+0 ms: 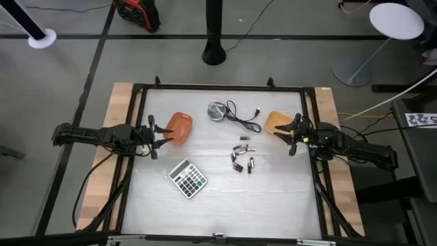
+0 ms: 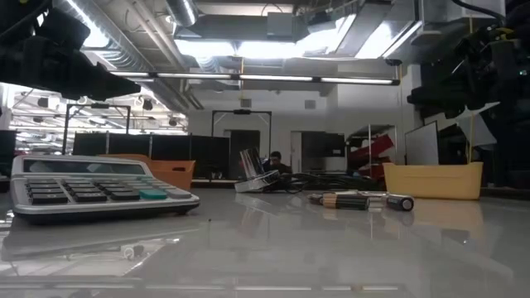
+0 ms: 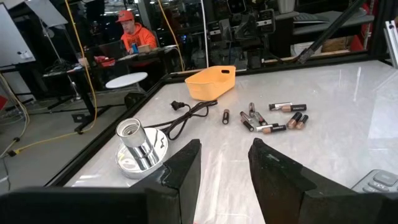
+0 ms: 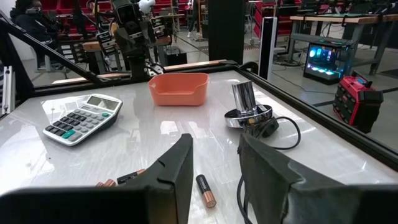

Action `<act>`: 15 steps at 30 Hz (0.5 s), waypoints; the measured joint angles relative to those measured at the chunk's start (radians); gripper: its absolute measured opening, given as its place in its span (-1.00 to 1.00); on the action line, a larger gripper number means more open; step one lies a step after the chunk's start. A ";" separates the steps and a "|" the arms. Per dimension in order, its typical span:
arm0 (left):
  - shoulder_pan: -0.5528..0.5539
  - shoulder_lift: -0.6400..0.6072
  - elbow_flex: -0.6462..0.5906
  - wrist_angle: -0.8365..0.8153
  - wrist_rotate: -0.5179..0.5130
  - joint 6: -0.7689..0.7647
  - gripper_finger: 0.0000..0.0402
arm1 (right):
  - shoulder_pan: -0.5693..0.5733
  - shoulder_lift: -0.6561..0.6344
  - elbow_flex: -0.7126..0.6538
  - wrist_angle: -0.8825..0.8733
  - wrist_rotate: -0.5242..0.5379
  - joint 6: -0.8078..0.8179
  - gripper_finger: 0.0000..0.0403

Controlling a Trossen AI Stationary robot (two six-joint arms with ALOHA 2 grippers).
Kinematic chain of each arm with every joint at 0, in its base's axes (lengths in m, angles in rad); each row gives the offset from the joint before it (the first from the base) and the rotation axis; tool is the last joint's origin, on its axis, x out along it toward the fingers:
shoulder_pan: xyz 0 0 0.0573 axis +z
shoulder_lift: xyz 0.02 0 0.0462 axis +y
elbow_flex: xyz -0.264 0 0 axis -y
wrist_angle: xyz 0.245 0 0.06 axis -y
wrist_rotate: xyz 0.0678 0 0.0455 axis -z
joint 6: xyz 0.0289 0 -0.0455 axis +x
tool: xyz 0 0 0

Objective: Sort batteries

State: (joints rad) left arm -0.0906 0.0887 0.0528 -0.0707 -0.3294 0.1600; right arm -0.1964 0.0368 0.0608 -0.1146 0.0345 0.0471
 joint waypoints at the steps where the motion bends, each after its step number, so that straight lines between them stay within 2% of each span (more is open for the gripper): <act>1: 0.000 0.000 0.000 0.003 0.000 0.001 -0.37 | 0.000 0.000 0.000 0.002 0.000 0.000 -0.37; 10: 0.000 0.000 -0.002 0.019 0.000 -0.178 -0.37 | 0.000 0.000 -0.001 0.007 0.000 0.000 -0.37; 15: 0.000 0.000 -0.002 0.177 0.000 -0.296 -0.37 | 0.000 0.000 -0.004 0.029 0.001 0.000 -0.37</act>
State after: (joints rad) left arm -0.0910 0.0887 0.0505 0.1061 -0.3298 -0.1356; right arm -0.1963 0.0368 0.0572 -0.0861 0.0352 0.0471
